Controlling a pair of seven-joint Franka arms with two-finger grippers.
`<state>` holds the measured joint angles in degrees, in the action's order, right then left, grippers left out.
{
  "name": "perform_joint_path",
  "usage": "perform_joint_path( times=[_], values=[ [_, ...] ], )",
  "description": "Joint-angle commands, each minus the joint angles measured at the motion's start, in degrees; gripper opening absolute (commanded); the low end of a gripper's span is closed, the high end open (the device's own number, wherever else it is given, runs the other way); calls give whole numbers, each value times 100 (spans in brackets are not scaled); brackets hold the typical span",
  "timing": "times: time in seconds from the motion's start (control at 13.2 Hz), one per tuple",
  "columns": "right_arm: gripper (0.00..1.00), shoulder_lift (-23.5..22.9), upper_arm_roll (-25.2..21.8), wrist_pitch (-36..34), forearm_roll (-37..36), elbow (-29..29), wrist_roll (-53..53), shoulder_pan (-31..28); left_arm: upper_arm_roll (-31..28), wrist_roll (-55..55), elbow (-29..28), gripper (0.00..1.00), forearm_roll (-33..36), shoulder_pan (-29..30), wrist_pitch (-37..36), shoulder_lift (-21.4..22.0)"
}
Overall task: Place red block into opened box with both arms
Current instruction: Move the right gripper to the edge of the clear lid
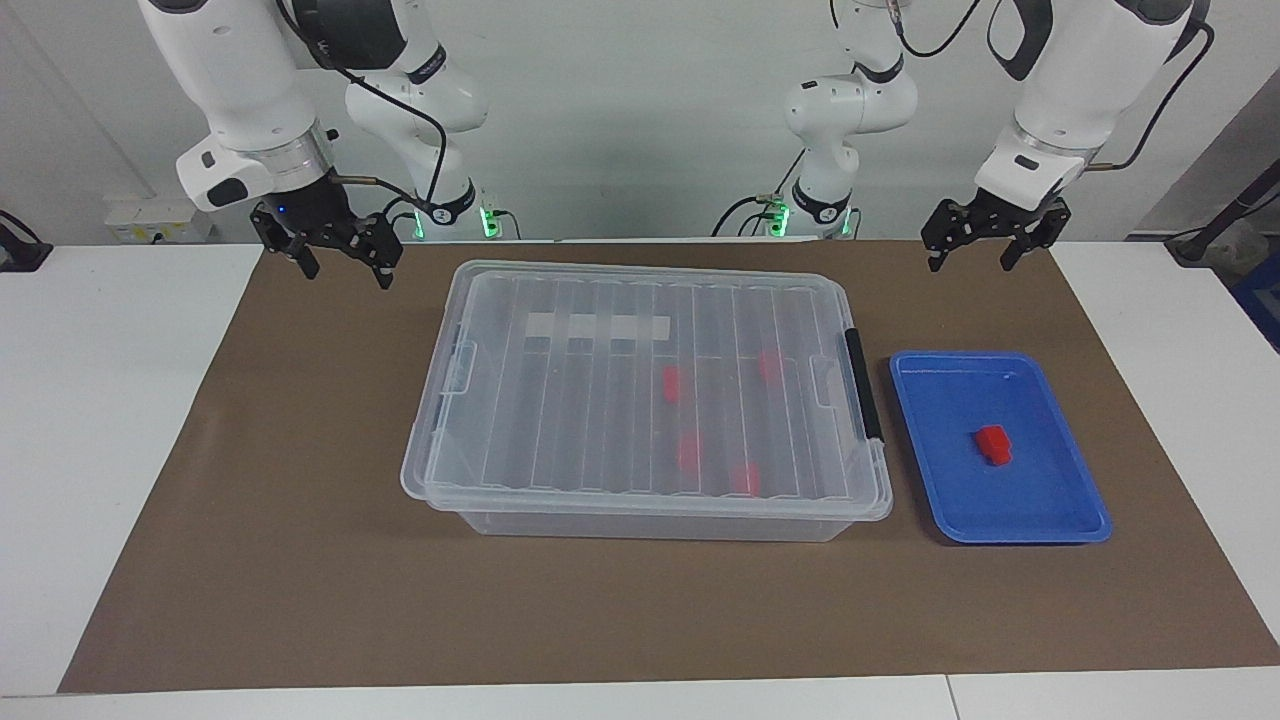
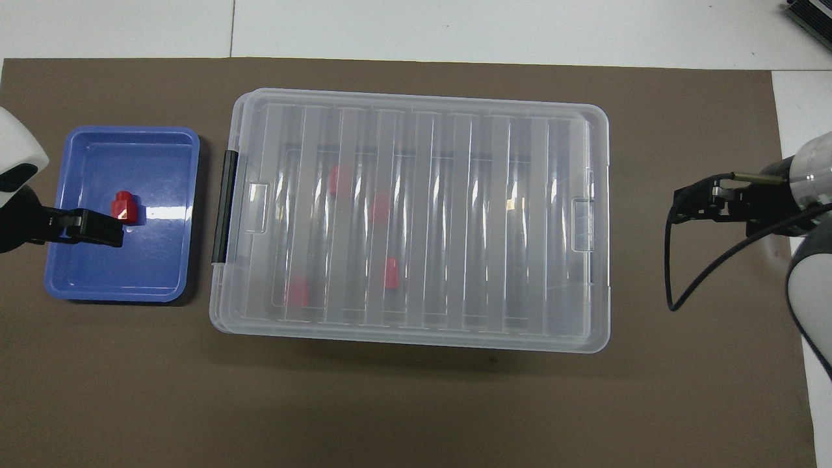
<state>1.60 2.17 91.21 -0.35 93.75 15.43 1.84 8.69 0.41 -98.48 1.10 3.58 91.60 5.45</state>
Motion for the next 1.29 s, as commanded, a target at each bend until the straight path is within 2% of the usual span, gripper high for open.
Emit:
perform_joint_path(
  times=[0.0, 0.23, 0.53, 0.76, 1.06, 1.21],
  values=[
    [100, 68, 20, 134, 18, 117, -154, -61, 2, -14, -40, 100, -66, 37, -64, 105],
    [100, 85, 20, 334, 27, 239, -59, -61, 2, -14, -40, 100, -66, 37, -64, 105],
    [100, 349, 29, 1108, 35, 1162, 30, 26, 2, -14, -40, 100, -66, 37, -64, 105],
    [100, 332, 55, 1600, 44, 1531, 13, 44, 2, -14, -40, 100, -66, 37, -64, 105],
    [100, 332, 64, 2338, 238, 2085, 12, 368, 2, -14, -40, 100, -66, 37, -64, 105],
    [100, 314, 64, 2507, 246, 2313, 21, 404, 2, -14, -40, 100, -66, 37, -64, 105]
  ],
)
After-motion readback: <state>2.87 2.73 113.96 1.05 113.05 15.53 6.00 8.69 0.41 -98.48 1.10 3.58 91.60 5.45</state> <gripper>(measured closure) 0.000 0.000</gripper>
